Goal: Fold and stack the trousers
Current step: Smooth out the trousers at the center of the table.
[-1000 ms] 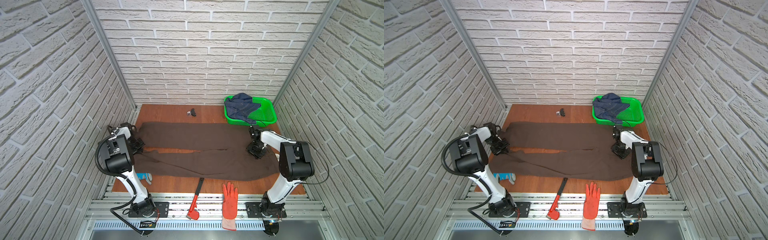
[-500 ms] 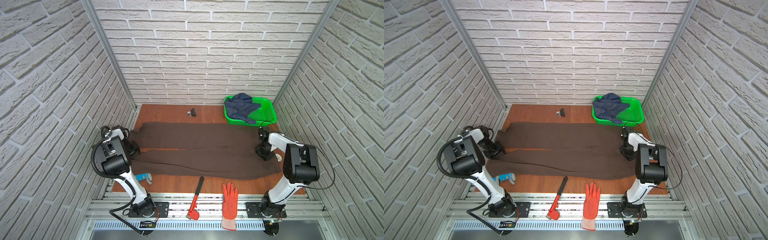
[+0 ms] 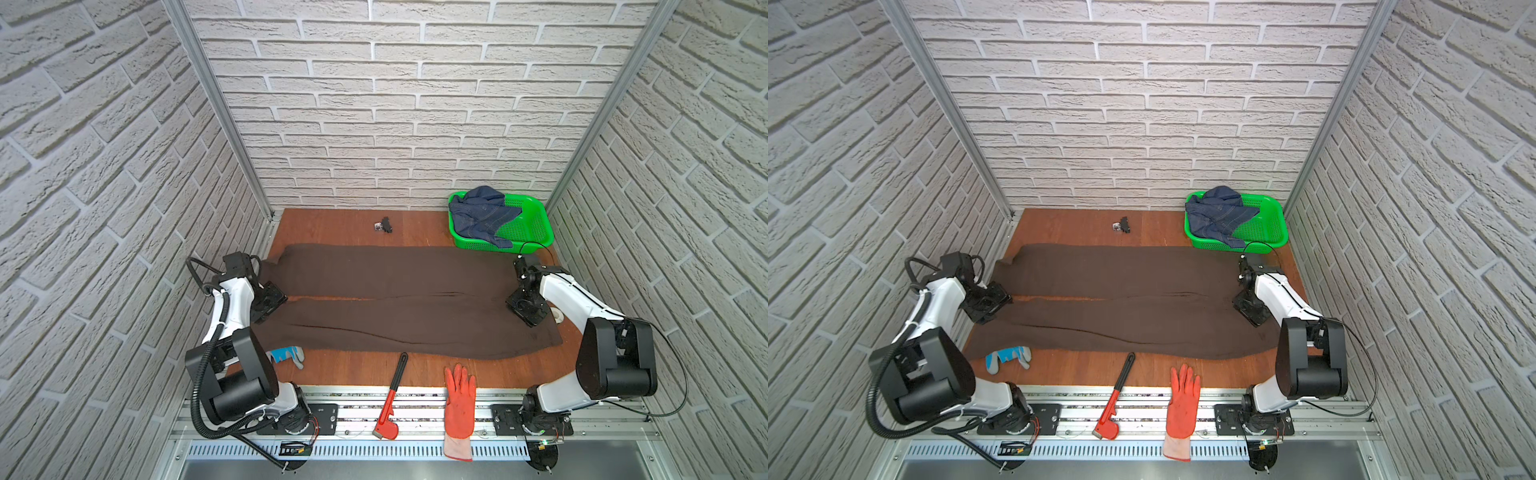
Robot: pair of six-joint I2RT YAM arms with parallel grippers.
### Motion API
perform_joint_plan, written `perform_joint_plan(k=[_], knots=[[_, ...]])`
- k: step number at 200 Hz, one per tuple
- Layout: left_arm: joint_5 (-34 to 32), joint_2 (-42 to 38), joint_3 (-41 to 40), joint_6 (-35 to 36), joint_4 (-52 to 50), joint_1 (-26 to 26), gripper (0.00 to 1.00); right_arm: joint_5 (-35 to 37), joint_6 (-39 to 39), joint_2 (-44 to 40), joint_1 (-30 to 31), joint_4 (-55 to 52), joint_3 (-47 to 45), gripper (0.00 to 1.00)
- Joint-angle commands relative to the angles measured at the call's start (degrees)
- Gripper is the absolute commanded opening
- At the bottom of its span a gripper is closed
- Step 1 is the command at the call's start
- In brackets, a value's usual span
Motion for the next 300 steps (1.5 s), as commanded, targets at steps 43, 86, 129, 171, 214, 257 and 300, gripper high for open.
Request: perform_joint_plan(k=[43, 86, 129, 171, 214, 257, 300], knots=[[1.5, -0.9, -11.3, -8.3, 5.7, -2.6, 0.48, -2.7, 0.0, 3.8, 1.0, 1.9, -6.0, 0.47], [-5.6, 0.4, -14.2, -8.0, 3.9, -0.9, 0.48, 0.0, 1.3, 5.9, 0.2, 0.5, -8.1, 0.47], [-9.7, -2.5, -11.5, -8.6, -1.8, -3.8, 0.6, 3.3, 0.4, 6.1, -1.5, -4.2, -7.3, 0.47], [-11.1, -8.5, -7.3, -7.7, -7.4, -4.7, 0.7, 2.9, -1.9, -1.2, -2.2, -5.7, -6.9, 0.45], [-8.1, -12.5, -8.7, -12.5, -7.0, -9.4, 0.56, 2.0, -3.0, -8.8, 0.4, -8.8, -2.7, 0.44], [-5.3, -10.6, -16.5, -19.1, 1.0, -13.2, 0.0, 0.0, -2.2, -8.7, 4.6, -8.5, -1.5, 0.28], [-10.0, -5.0, -17.3, -19.2, 6.2, -13.0, 0.0, -1.5, -1.5, -5.5, 6.0, -4.8, -3.3, 0.24]])
